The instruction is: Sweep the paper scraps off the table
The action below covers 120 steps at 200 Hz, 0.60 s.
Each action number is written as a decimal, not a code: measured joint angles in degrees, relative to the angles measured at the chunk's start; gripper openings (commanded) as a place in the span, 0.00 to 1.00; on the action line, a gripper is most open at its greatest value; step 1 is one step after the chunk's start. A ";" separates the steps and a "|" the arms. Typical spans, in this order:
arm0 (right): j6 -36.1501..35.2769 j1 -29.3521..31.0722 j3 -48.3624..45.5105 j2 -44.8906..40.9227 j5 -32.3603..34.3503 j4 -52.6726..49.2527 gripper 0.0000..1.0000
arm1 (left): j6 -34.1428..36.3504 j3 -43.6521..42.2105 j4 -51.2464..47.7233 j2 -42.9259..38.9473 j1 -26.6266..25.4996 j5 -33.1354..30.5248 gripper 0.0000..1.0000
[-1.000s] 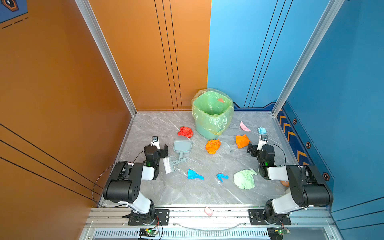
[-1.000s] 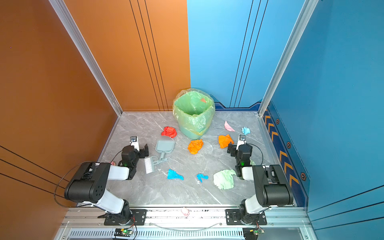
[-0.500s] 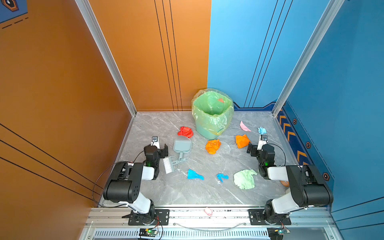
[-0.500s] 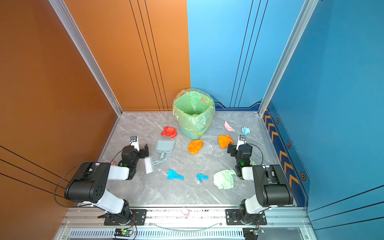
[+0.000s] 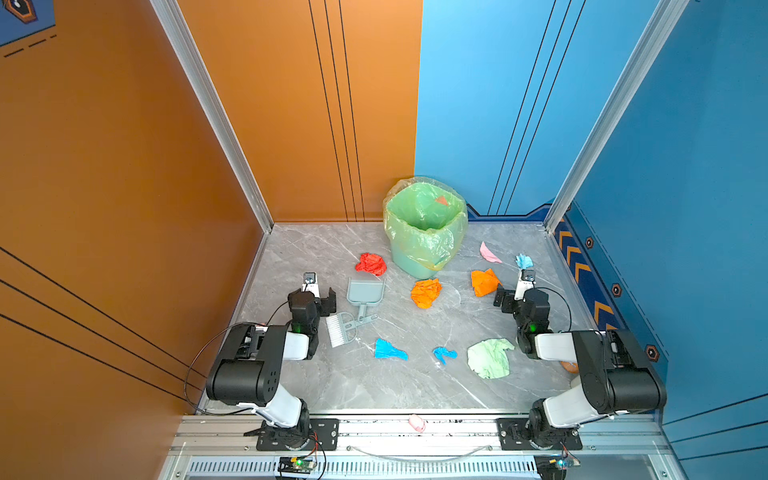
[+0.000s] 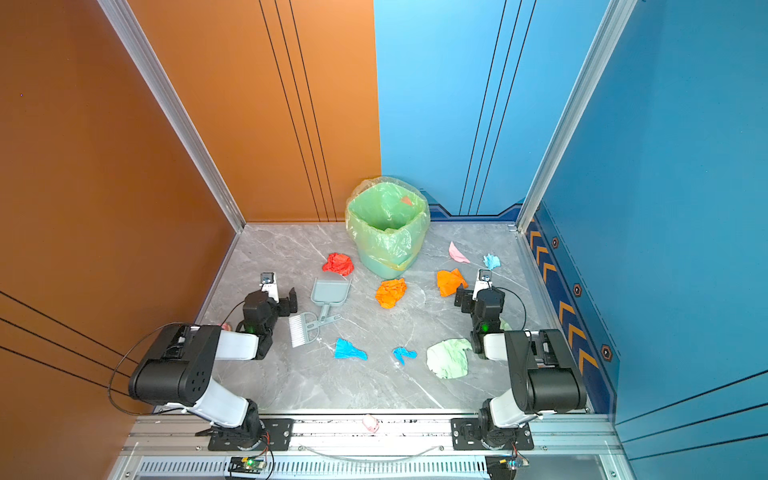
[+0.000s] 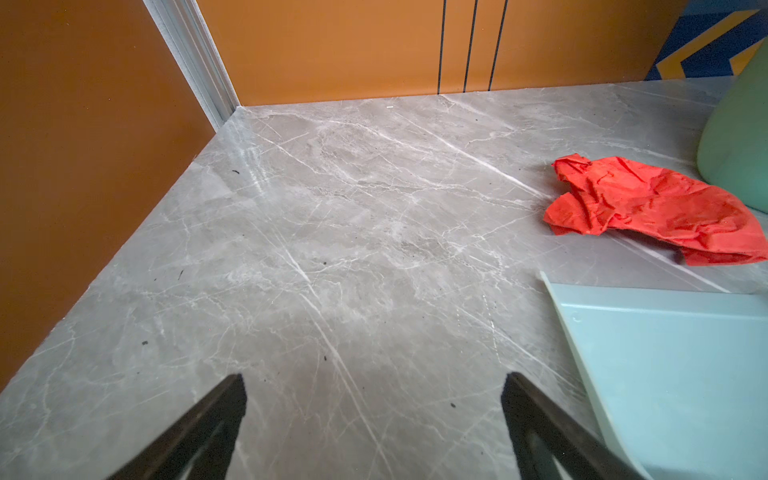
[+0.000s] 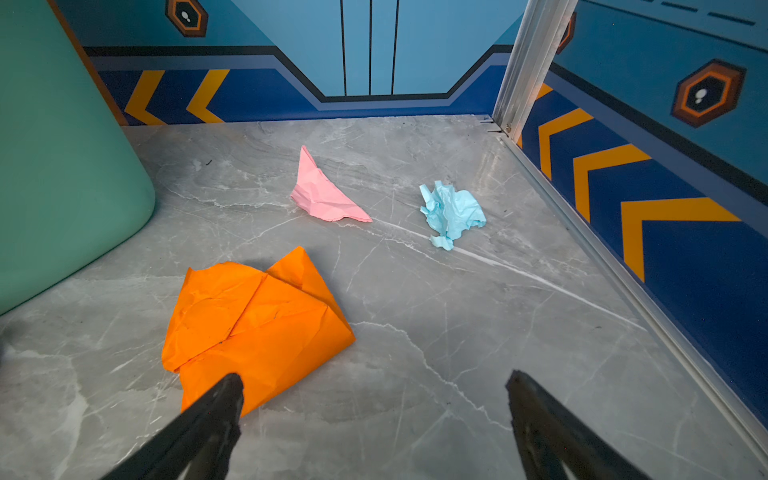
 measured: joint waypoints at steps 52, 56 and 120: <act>0.00 0.00 0.00 0.00 0.00 0.00 1.00 | 0.00 0.00 0.02 0.00 0.00 0.00 0.98; 0.00 0.02 0.00 0.00 0.00 0.00 1.00 | 0.00 0.00 0.02 0.00 0.00 0.00 0.98; 0.42 0.35 0.00 -1.70 0.44 -2.19 1.00 | 0.04 0.00 -1.16 -1.73 -0.02 -0.02 0.98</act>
